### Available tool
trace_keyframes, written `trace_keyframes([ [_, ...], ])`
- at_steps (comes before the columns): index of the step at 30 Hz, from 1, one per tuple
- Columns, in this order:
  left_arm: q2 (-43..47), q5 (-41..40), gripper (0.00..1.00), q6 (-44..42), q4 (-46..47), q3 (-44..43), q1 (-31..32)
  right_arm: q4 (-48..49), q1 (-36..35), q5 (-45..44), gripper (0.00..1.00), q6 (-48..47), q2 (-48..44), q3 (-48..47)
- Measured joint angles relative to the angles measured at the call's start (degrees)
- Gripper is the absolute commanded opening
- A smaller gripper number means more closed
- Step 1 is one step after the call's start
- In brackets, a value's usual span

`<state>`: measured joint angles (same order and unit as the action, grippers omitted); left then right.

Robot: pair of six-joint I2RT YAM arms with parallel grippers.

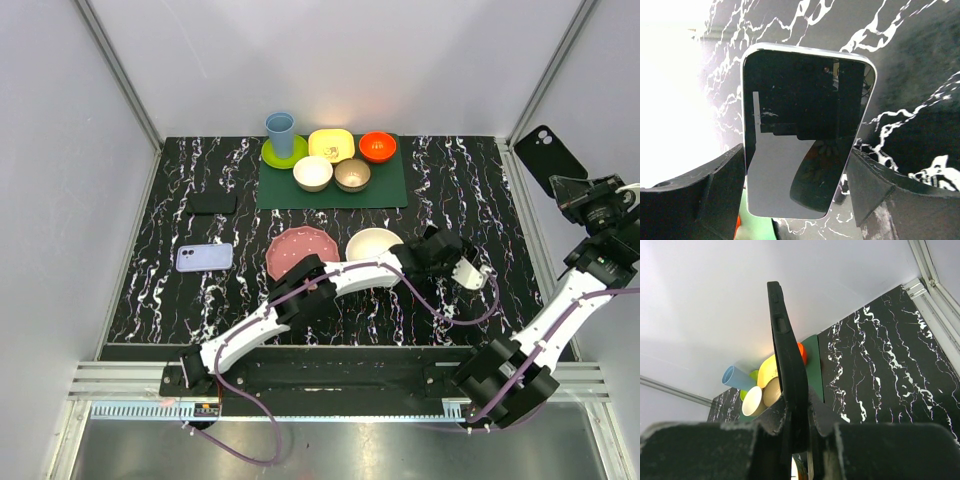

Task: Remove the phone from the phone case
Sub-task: Place the phone at the center of the board.

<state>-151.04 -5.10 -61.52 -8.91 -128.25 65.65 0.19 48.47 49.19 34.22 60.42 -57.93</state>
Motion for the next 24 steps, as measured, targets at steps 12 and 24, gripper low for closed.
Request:
trace_keyframes([
  [12,-0.13,-3.21,0.99,0.09,4.26,0.02,-0.83,0.00,0.33,1.46,0.00,0.17,-0.31,0.11],
  [24,-0.11,-4.42,0.99,4.00,7.32,0.02,-1.16,-0.28,1.36,1.92,0.00,-0.07,-0.31,0.24],
])
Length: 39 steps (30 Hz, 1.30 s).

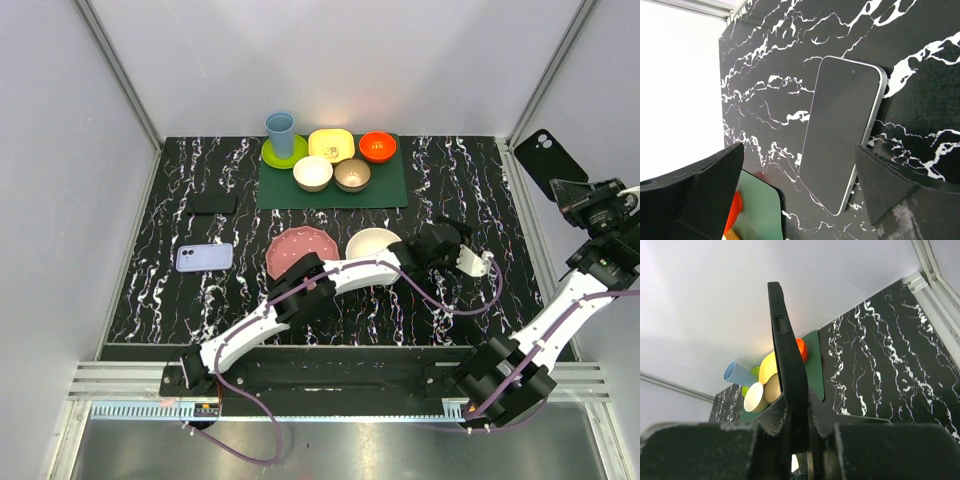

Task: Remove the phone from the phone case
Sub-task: Place the phone at the center of the board, then place the phone case at the center of the board.

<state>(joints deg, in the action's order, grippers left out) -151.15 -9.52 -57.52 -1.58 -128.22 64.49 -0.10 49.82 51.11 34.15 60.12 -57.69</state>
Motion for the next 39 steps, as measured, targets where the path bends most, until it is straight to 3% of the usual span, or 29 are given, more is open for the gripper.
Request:
trace_keyframes([
  [3,1.84,0.35,0.99,2.29,0.07,2.78,-0.20,-3.30,0.90,0.81,0.00,-1.31,0.07,-0.52],
  [8,13.97,4.04,0.99,7.87,-7.08,13.51,-0.70,-10.64,2.38,1.95,0.00,-5.97,1.79,-3.61],
  [17,39.91,20.24,0.99,16.98,-20.31,21.27,-0.87,-22.10,2.84,1.92,0.00,-16.04,3.19,-5.27],
  [25,57.86,29.00,0.99,20.68,-28.57,32.26,-1.62,-39.71,2.84,1.95,0.00,-34.29,6.73,-10.34],
  [32,70.44,29.90,0.99,21.92,-32.22,45.13,-13.00,-54.29,1.31,-0.15,0.00,-51.43,14.75,-12.00],
  [39,82.88,29.94,0.99,22.18,-31.54,55.36,-21.62,-58.55,-9.92,-8.52,0.00,-58.14,18.34,-10.95],
])
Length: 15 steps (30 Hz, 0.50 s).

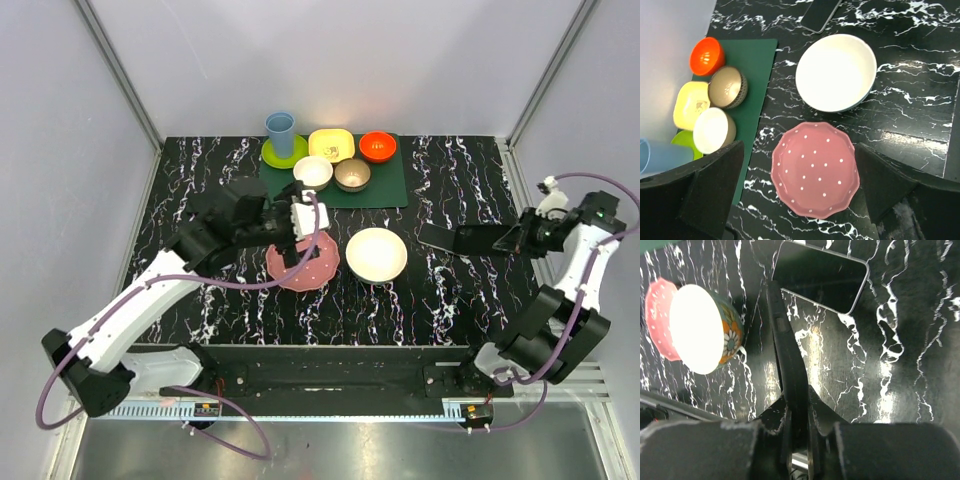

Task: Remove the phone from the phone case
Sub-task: Place the phone case at the center of the board.

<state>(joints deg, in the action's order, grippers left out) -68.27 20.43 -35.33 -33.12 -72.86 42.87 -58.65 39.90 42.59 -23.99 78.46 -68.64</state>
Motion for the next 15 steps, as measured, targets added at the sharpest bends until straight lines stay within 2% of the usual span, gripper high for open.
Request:
trace_keyframes([
  [7,8.55,-0.94,0.99,0.87,3.06,7.06,-5.97,-1.07,-6.60,-6.19,0.00,-0.79,5.01,1.38],
  [15,9.97,-1.20,0.99,0.92,3.69,9.44,-7.69,0.98,-12.61,-10.25,0.00,1.70,10.67,3.52],
])
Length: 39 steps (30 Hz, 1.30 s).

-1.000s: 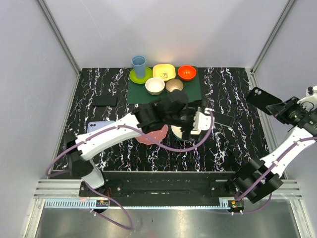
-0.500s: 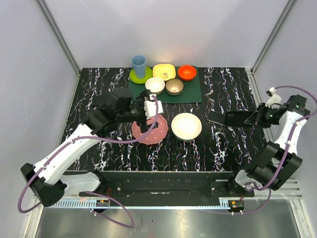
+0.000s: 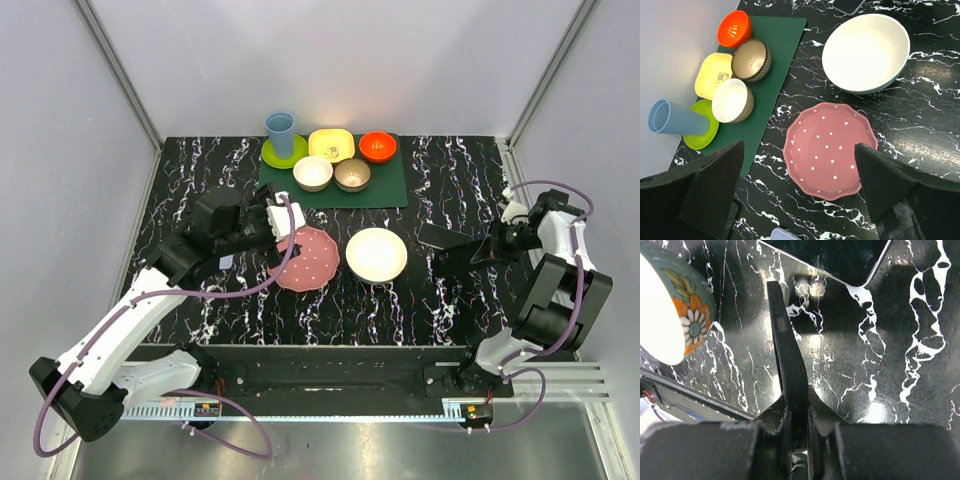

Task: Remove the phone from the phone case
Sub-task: Place the phone case at the center of the board.

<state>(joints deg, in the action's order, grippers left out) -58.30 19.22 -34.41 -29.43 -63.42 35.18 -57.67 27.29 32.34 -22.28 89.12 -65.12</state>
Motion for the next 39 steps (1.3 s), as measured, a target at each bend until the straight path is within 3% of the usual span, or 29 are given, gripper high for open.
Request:
trace_keyframes([
  [16,1.29,-2.60,0.99,0.09,3.13,2.58,-1.01,6.80,-4.26,-8.37,0.01,13.18,10.25,-1.18],
  [20,1.33,-3.02,0.99,0.22,3.67,2.73,-1.14,8.41,-6.47,-11.69,0.23,13.18,11.47,-1.22],
  [21,1.33,-3.06,0.99,0.26,3.80,2.78,-1.14,8.48,-6.93,-12.07,0.34,13.16,11.47,-1.36],
  [25,1.33,-3.17,0.99,0.44,4.09,2.91,-1.25,9.22,-8.55,-14.69,0.49,12.63,11.47,-1.75],
  [39,1.38,-3.23,0.99,1.18,5.20,3.13,-1.53,7.61,-9.84,-21.84,0.60,9.14,9.01,-0.20],
])
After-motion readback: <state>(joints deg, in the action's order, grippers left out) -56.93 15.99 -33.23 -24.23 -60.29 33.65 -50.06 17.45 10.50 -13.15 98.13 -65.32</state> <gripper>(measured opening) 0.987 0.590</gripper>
